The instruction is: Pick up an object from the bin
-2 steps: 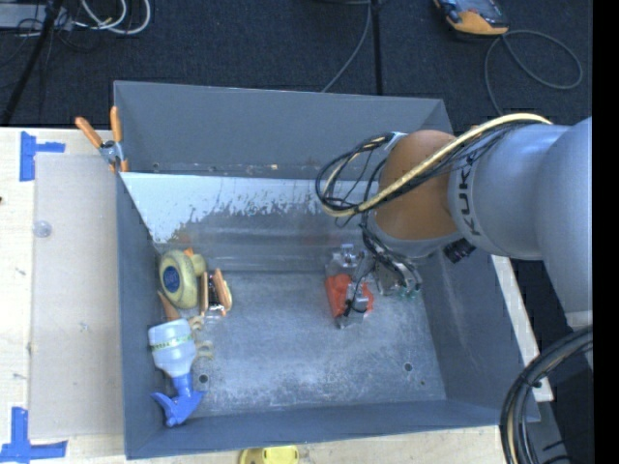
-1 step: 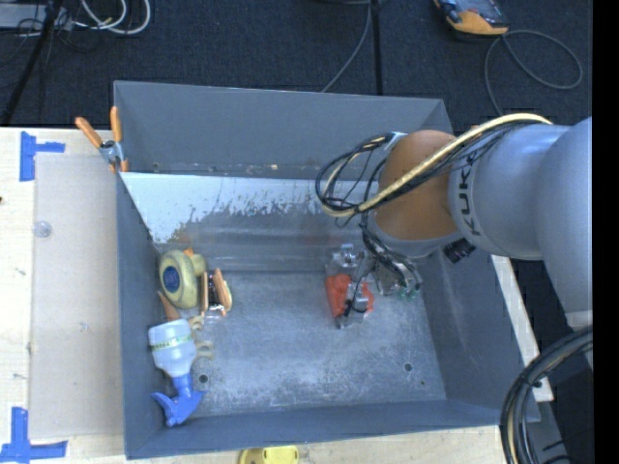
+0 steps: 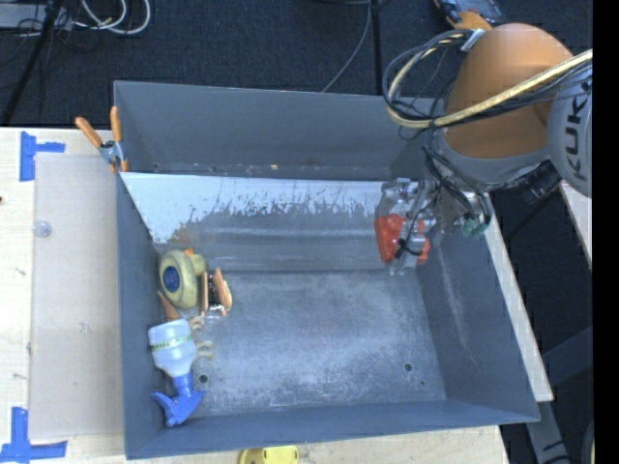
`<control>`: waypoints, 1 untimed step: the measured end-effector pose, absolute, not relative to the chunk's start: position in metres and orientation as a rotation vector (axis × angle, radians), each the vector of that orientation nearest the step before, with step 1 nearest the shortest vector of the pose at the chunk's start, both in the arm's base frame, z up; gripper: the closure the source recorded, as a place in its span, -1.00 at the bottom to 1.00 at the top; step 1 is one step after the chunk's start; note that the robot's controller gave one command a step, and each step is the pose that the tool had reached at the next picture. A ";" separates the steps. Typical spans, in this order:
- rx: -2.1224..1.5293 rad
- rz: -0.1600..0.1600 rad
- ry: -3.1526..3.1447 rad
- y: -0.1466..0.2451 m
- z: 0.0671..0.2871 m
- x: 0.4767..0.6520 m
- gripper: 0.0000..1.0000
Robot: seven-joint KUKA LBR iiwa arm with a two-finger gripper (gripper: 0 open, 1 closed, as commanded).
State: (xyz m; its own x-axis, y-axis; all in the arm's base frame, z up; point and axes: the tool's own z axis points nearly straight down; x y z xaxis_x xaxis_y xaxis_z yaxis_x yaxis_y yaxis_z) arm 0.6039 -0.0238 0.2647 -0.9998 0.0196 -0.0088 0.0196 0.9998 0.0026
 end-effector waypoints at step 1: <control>0.030 0.004 3.133 -0.024 0.264 0.604 1.00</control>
Offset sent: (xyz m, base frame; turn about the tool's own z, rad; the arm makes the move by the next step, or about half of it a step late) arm 0.0027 0.0104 0.0238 0.0004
